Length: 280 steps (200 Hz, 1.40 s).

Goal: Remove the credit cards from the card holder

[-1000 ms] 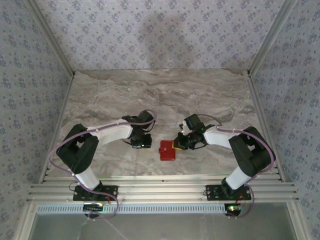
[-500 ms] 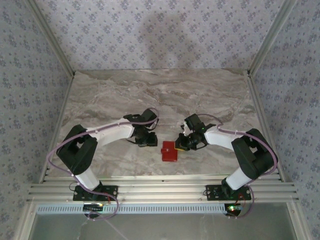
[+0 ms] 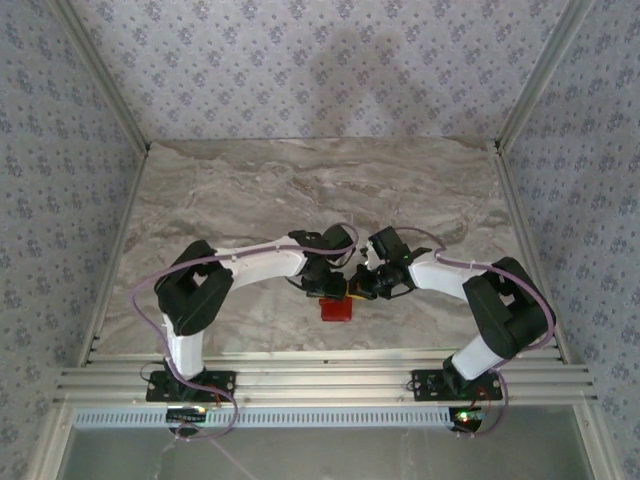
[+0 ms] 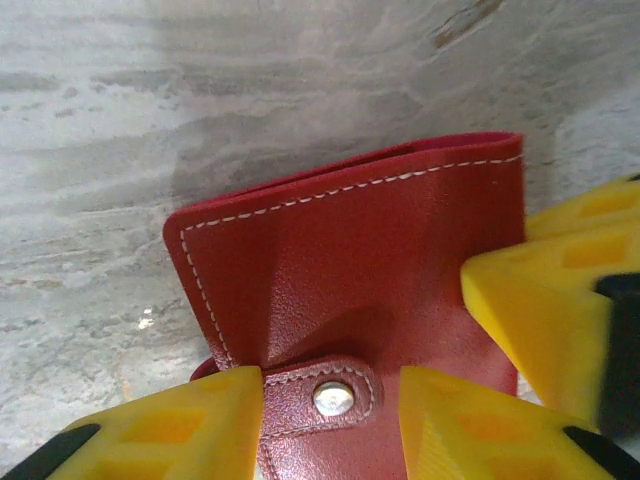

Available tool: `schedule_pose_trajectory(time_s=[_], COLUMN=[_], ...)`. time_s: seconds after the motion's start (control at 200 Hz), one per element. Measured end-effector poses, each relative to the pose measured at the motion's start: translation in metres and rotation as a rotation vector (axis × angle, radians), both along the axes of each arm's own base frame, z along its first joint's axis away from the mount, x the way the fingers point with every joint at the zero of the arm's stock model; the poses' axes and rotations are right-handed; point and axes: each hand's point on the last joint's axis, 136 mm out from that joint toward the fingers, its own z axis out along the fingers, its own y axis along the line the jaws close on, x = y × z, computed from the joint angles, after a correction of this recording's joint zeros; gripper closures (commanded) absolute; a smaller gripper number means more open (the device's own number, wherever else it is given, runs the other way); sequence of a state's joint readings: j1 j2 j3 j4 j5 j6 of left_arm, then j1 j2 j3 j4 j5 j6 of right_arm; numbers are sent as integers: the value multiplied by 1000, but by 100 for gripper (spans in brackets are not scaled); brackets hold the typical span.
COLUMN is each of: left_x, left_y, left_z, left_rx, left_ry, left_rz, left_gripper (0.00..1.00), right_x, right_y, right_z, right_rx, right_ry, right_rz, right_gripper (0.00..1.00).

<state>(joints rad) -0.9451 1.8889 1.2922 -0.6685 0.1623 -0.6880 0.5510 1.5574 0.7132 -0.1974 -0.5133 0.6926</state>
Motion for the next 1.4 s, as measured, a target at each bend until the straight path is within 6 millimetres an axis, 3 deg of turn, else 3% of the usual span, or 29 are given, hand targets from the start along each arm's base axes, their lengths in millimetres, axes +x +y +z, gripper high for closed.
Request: schedule_pose_trajectory(time_s=[0.32, 0.844, 1.099, 1.284, 1.399], left_x=[2, 4, 6, 10, 15], left_y=[-1, 2, 5, 14, 38], left_z=[-2, -2, 3, 9, 11], left_rx=[38, 101, 93, 58, 86], left_ry=[2, -40, -65, -79, -77], left_rz=[-15, -34, -27, -1, 42], left_gripper=[53, 84, 92, 94, 95], right_x=[0, 1, 1, 4, 5], right_y=[-1, -2, 0, 5, -1], right_z=[-1, -1, 0, 6, 4], right_rx=[0, 2, 13, 40, 23], right_ry=[2, 2, 1, -14, -4], right_rz=[-7, -11, -8, 4, -7], right_gripper=[100, 100, 100, 100, 100])
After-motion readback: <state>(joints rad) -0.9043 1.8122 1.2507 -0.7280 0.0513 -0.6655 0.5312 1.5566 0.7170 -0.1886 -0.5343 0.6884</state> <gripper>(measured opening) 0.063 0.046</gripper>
